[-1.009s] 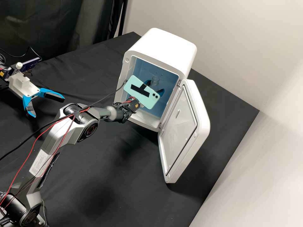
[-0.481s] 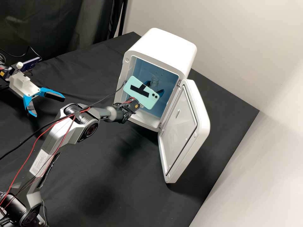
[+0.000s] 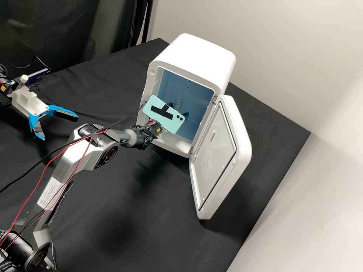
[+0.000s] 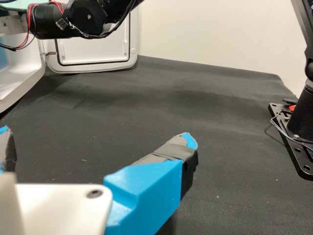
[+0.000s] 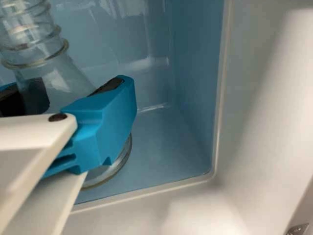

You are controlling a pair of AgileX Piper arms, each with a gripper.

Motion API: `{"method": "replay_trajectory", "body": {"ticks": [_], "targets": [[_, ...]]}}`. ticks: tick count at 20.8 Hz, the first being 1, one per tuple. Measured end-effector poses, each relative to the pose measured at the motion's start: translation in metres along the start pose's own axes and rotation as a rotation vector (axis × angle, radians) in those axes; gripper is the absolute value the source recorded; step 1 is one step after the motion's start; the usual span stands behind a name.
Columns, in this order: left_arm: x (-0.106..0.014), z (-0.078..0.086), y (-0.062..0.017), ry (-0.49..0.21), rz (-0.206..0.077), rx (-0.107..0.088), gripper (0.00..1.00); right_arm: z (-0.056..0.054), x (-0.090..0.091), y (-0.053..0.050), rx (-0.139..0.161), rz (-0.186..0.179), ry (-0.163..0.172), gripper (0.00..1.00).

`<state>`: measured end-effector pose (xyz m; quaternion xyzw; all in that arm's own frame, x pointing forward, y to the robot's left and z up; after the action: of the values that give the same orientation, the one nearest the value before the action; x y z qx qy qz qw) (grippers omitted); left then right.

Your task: Place the flask in the incubator

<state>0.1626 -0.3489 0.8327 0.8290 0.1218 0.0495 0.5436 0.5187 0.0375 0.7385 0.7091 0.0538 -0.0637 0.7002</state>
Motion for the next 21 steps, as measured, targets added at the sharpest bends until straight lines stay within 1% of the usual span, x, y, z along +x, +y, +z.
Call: {"method": "replay_trajectory", "body": {"ticks": [6, 9, 21], "targets": [[0.000, -0.001, 0.0000, 0.007, 0.001, -0.003, 1.00, 0.007, 0.002, -0.008, -0.002, -0.022, -0.020, 0.00], [0.000, -0.002, -0.0005, 0.009, -0.002, -0.006, 1.00, 0.007, 0.003, -0.015, -0.004, -0.027, -0.013, 0.00], [0.000, -0.002, -0.0008, 0.010, -0.004, -0.007, 1.00, 0.008, 0.003, -0.016, -0.004, -0.029, -0.014, 0.00]]}}
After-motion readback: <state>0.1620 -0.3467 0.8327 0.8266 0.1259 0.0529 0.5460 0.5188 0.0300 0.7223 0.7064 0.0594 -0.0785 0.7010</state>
